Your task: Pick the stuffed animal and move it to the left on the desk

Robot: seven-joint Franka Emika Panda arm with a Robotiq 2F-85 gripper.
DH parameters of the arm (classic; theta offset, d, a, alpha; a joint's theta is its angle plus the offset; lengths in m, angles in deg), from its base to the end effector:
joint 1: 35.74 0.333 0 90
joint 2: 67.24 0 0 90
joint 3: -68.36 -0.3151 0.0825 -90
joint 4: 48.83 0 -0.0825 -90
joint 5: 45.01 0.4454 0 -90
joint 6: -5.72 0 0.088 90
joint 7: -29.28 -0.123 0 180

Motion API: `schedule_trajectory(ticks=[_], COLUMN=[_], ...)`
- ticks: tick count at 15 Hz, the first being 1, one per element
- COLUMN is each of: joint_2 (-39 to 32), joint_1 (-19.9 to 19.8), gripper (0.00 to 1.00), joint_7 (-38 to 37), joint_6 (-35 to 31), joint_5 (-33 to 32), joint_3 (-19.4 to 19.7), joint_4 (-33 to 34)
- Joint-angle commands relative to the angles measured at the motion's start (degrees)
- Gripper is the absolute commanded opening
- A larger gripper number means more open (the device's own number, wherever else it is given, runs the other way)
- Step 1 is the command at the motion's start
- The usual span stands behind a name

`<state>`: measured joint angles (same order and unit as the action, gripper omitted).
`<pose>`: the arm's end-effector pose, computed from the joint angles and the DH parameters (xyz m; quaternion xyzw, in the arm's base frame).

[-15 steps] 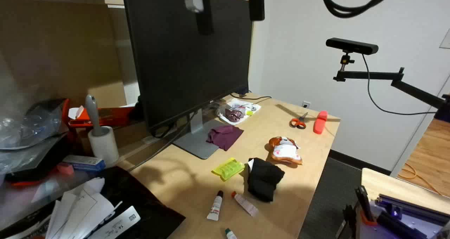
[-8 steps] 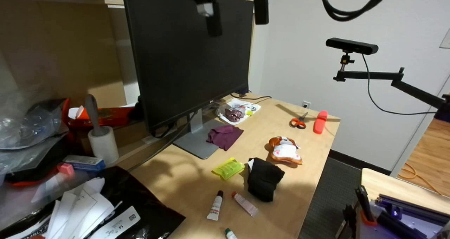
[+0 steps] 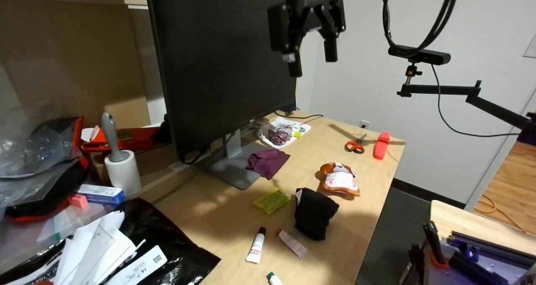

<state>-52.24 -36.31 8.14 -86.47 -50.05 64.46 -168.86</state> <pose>0.5080 0.0205 0.4837 0.9810 -0.1492 -0.0985 0.0747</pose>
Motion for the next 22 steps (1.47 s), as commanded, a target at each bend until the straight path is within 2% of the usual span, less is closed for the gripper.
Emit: schedule_trajectory(ticks=[1, 5, 7, 8, 14, 19, 22], joint_2=[-2.66, -6.81, -8.99, -7.48, -8.56, -8.78, -10.67], joint_1=[-1.95, -4.16, -4.26, -3.92, -4.07, -8.06, -11.43], gripper=[1.00, 1.00, 1.00, 1.00, 1.00, 1.00, 1.00], joint_7=[4.48, 3.81, 4.70, 3.18, 4.27, 9.17, 13.50], joint_6=[-6.19, -12.08, -9.59, -10.70, -11.13, -29.02, -34.87], joint_5=[-4.71, -9.37, -7.27, -7.96, -6.58, -0.09, 3.34], joint_3=[2.65, 5.75, 6.80, 6.48, 7.39, 13.48, 17.69], joint_4=[-4.59, -8.07, -6.10, -7.73, -7.34, -14.48, -16.53])
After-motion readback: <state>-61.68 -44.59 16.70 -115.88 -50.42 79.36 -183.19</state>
